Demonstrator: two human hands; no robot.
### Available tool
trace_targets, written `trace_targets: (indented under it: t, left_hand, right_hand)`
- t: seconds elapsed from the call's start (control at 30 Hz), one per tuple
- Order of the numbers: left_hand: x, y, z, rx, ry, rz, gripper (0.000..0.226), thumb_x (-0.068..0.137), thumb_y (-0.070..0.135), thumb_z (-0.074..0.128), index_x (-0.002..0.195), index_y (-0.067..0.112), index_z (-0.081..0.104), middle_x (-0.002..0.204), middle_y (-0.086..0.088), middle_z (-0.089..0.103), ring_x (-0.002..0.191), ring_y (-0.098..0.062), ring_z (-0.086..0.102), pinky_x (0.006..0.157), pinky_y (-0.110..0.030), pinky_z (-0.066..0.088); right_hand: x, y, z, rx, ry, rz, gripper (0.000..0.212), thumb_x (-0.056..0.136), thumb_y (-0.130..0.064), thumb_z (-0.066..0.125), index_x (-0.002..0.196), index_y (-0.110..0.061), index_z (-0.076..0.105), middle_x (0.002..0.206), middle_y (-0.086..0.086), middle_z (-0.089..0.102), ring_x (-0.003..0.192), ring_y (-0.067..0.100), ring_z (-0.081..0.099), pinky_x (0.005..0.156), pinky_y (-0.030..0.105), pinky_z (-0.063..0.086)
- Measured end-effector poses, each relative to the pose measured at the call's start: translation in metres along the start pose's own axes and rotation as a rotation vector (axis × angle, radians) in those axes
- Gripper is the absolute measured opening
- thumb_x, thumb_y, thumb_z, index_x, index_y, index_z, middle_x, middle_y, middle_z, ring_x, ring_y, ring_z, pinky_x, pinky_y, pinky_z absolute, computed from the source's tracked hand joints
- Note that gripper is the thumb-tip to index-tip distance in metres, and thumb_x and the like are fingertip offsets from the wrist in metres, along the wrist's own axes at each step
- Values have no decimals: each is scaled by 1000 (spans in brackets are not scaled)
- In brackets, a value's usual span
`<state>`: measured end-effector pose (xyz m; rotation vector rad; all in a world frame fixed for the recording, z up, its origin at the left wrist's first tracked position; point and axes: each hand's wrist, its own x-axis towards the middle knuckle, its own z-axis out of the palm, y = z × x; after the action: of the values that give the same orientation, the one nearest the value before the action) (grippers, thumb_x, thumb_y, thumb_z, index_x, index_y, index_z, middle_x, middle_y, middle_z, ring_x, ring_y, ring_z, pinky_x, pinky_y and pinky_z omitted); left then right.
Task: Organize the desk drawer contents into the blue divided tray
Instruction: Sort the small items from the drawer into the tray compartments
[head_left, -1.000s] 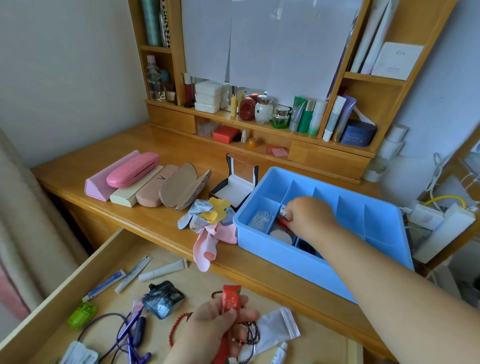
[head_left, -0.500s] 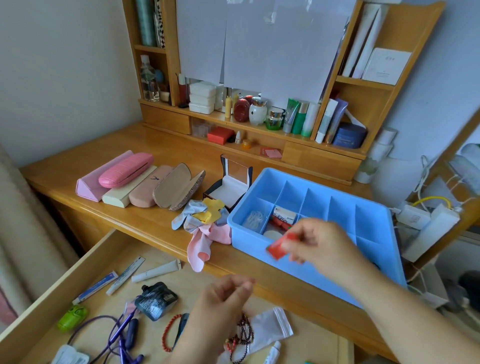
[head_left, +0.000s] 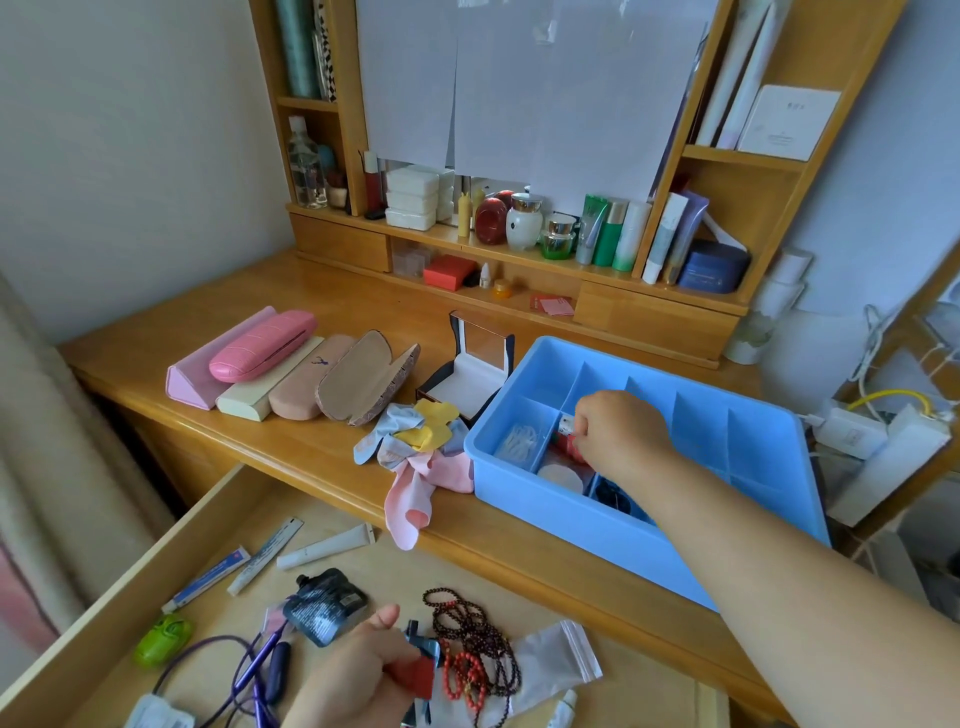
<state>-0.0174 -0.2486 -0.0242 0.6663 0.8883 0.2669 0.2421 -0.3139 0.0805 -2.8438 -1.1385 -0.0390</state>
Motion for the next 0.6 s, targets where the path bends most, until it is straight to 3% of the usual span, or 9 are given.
trace_targets:
  t: [0.1,0.17,0.23,0.33,0.4,0.47,0.5,0.6]
  left_hand:
    - [11,-2,6,-84,98,4,39,90,-25,27,74,7,44,62,-12,44,21,-11,45,25,-16,38]
    - [12,-7,9,-138,89,35,39,89,-26,26,75,5,45,49,-13,50,25,-13,48,33,-20,45]
    - [9,-4,17,-225,60,16,40,87,-27,23,78,4,46,50,-13,52,40,-21,51,54,-34,48]
    - [4,7,32,-361,5,24,36,86,-25,26,87,2,49,71,-13,47,65,-24,45,72,-41,42]
    - [-4,13,44,-412,-50,69,35,86,-23,29,97,3,50,73,-13,47,65,-22,46,67,-39,49]
    - [-12,16,57,-428,-130,112,36,86,-21,32,106,4,49,76,-14,49,63,-22,51,64,-34,49]
    - [-16,16,64,-438,-157,124,36,85,-20,34,105,5,49,76,-15,51,64,-23,53,66,-33,46]
    - [-22,15,79,-478,-163,139,29,83,-17,38,95,6,51,70,-17,58,64,-23,59,64,-30,48]
  right_hand:
    - [-4,-5,6,-159,-40,-67,14,87,-7,50,77,-17,54,92,1,52,77,22,49,55,26,32]
    - [-6,-3,1,-124,-80,-29,16,88,-11,50,79,-18,61,91,1,60,81,23,57,58,27,39]
    - [-11,6,-11,75,7,28,16,89,-16,52,83,-17,67,84,-1,66,83,22,63,65,28,47]
    - [-48,3,-24,554,261,-34,14,86,-26,62,74,-22,67,58,-9,58,60,4,55,53,20,40]
    - [-86,-13,-21,790,98,-125,17,77,-43,66,73,-26,66,59,-6,60,50,0,50,47,12,38]
    - [-119,-30,-8,878,-161,-168,21,69,-52,69,81,-35,65,75,-12,66,54,-2,55,52,12,45]
    - [-129,-36,0,905,-214,-172,18,70,-47,72,83,-38,65,78,-13,67,58,0,58,57,14,49]
    - [-138,-40,12,958,-171,-84,11,78,-27,74,79,-34,66,71,-3,71,65,13,66,68,30,56]
